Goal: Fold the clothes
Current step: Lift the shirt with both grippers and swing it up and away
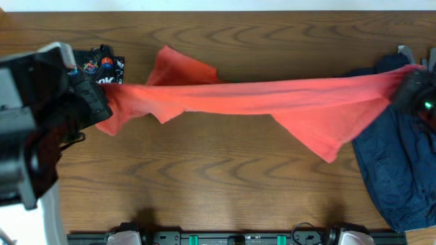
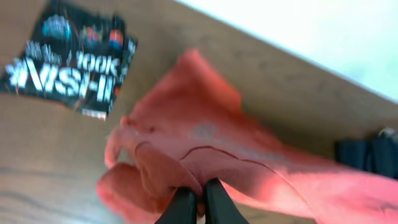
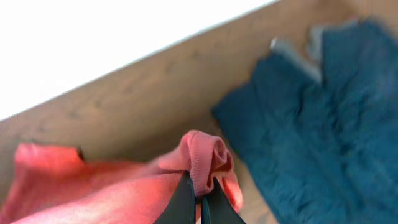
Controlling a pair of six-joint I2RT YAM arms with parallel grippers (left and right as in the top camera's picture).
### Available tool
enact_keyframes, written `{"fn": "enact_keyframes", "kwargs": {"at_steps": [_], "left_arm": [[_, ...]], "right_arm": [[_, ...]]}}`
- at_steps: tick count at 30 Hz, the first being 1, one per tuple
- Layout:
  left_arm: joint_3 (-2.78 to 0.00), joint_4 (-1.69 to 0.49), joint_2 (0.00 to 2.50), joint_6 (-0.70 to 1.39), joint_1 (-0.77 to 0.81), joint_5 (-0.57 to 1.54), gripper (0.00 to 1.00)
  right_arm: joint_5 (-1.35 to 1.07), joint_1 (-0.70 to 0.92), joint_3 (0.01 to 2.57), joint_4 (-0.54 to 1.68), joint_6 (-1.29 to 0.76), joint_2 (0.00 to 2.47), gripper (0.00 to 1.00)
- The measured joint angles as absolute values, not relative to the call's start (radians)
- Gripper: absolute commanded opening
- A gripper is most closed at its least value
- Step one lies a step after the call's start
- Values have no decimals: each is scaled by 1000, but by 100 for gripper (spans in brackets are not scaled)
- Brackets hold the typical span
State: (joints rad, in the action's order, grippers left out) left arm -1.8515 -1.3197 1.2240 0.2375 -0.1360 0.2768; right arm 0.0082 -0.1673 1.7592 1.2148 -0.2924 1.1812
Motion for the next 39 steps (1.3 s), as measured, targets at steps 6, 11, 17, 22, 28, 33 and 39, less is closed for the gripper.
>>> {"fn": "enact_keyframes", "kwargs": {"at_steps": [6, 11, 17, 22, 28, 33, 39], "left_arm": [[-1980, -1310, 1200, 234, -136, 253, 6], [-2027, -1257, 1182, 236, -136, 228, 6], [-2034, -1238, 1260, 238, -136, 229, 6], [-2035, -1065, 1453, 238, -131, 233, 6], [-2030, -635, 1716, 239, -89, 239, 6], [-2019, -345, 1829, 273, -65, 237, 6], [-2101, -183, 1835, 318, -71, 257, 6]], "right_arm": [[105, -167, 1831, 1215, -276, 1116, 1], [162, -167, 1838, 1216, -257, 1124, 1], [171, -167, 1839, 1208, -229, 1261, 1], [133, -167, 1839, 1097, -222, 1458, 1], [73, -167, 1837, 814, -243, 1688, 1], [42, -167, 1835, 585, -316, 1747, 1], [38, -167, 1994, 525, -383, 1744, 1]]}}
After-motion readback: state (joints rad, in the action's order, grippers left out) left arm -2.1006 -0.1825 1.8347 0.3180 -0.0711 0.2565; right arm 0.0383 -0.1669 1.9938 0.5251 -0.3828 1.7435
